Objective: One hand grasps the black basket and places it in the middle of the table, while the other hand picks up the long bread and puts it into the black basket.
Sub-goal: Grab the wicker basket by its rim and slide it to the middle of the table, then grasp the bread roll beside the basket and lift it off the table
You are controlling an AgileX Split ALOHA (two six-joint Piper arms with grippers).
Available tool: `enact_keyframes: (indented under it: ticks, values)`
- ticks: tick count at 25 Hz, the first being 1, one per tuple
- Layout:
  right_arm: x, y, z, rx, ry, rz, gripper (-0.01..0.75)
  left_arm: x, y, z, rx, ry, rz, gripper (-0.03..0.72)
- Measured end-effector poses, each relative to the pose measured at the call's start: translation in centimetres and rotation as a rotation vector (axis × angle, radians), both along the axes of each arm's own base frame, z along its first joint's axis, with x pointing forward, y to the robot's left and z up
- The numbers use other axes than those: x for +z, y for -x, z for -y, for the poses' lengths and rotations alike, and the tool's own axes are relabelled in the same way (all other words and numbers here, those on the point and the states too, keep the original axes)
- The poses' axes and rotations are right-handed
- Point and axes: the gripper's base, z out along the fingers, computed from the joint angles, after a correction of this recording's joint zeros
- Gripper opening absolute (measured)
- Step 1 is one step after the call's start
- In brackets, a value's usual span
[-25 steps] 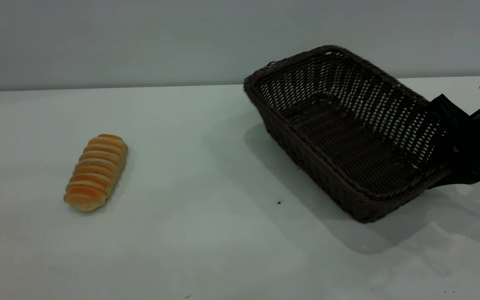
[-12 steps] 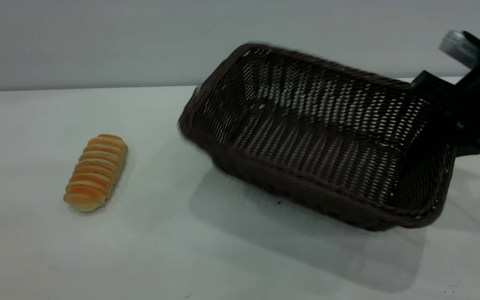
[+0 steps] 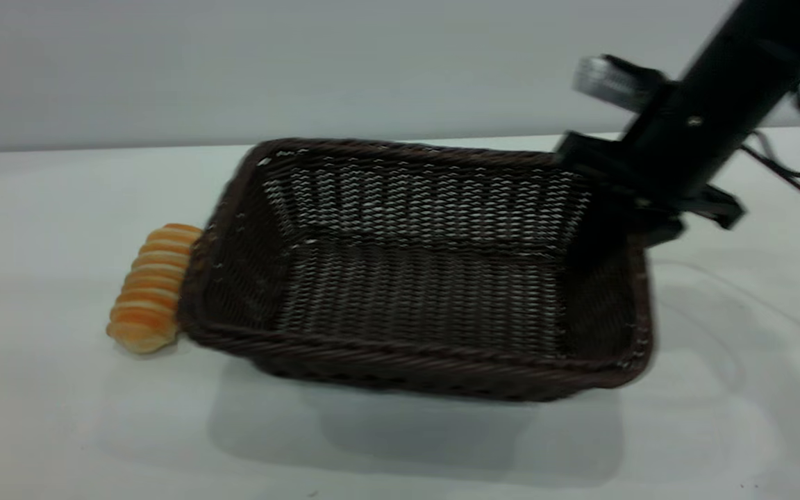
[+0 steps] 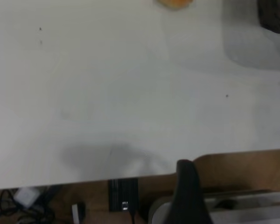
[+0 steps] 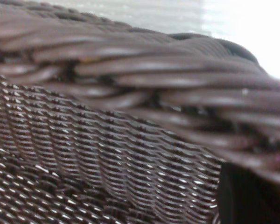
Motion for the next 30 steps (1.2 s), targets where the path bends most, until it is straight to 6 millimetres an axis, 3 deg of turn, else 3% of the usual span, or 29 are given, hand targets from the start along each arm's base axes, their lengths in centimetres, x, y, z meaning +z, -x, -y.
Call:
enact_keyframes:
  ticks: [4, 9, 18, 21, 26, 30]
  values:
    - [-1.3, -0.6, -1.7, 0.017, -0.006, -0.028, 0.117, -0.1, 0.3, 0.0, -0.003, -0.001, -0.032, 0.586]
    - [-2.4, -0.6, -1.7, 0.042, 0.021, -0.053, 0.163, -0.2, 0.4, 0.0, -0.004, -0.003, -0.053, 0.586]
    - [-0.3, -1.9, -1.5, 0.110, 0.018, -0.062, 0.505, -0.2, 0.4, 0.0, -0.005, -0.003, -0.055, 0.586]
    - [1.5, -3.2, -0.4, 0.124, 0.001, -0.063, 0.564, -0.2, 0.4, 0.0, -0.005, -0.003, -0.055, 0.586]
    - [4.8, -5.1, 3.0, 0.133, 0.036, -0.076, 0.578, -0.2, 0.4, -0.1, -0.002, -0.016, -0.051, 0.586]
    - [6.2, -5.9, 5.4, 0.145, 0.194, -0.034, 0.578, -0.1, 0.2, -0.1, 0.000, -0.018, -0.026, 0.586]
